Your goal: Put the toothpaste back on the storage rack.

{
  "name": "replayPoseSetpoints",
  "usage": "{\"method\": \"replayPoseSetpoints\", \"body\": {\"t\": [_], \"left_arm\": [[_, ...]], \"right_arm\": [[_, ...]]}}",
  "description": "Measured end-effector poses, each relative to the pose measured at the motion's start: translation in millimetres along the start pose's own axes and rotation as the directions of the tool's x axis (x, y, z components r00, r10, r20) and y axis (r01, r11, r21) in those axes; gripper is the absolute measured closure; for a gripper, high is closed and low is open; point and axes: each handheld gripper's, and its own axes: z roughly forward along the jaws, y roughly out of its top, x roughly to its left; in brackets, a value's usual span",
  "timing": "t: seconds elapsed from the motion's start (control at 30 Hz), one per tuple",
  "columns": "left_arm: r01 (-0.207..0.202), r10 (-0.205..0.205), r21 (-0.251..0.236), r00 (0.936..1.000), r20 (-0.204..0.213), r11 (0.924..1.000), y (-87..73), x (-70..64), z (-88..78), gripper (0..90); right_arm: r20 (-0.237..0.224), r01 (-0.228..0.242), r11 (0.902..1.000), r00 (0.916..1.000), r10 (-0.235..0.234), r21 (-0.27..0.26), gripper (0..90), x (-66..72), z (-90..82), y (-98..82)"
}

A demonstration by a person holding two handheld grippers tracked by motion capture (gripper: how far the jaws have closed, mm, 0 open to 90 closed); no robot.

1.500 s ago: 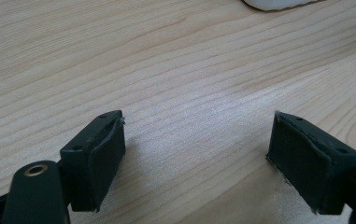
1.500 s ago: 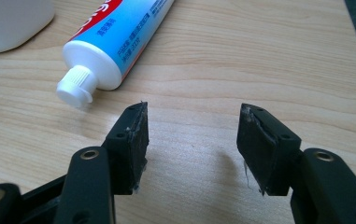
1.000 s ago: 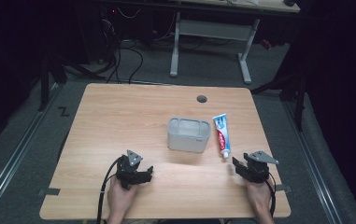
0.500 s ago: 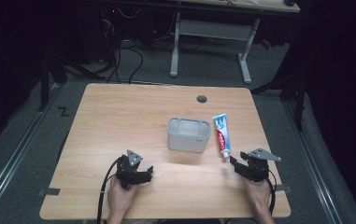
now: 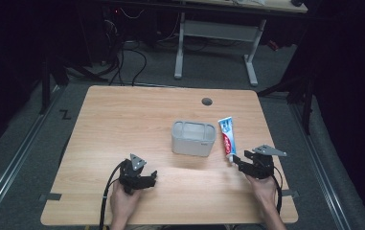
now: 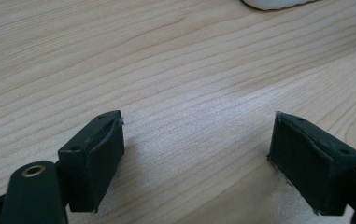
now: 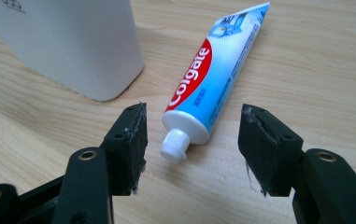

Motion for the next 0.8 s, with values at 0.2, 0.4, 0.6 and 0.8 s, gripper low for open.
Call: {"method": "replayPoseSetpoints", "body": {"t": [0.2,0.4,0.6,0.8], "left_arm": [[0.0,0.0,0.0,1.0,0.0,1.0,0.0,0.0,0.0,18.3],[-0.001,0.001,0.001,1.0,0.001,1.0,0.0,0.0,0.0,18.2],[-0.001,0.001,0.001,1.0,0.001,1.0,0.0,0.0,0.1,18.1],[-0.002,0.002,0.001,1.0,0.001,1.0,0.1,0.0,0.1,17.9]], "right_arm": [[0.008,0.006,1.0,0.9999,-0.006,0.005,44.2,2.2,3.2,8.1],[0.024,-0.016,0.9998,0.9996,0.016,0.009,43.4,-0.8,7.6,17.4],[0.034,-0.021,0.9997,0.9992,0.021,0.015,44.3,-3.9,13.4,28.3],[0.035,-0.011,0.9997,0.9993,0.011,0.023,44.2,-3.8,21.6,39.9]]}}
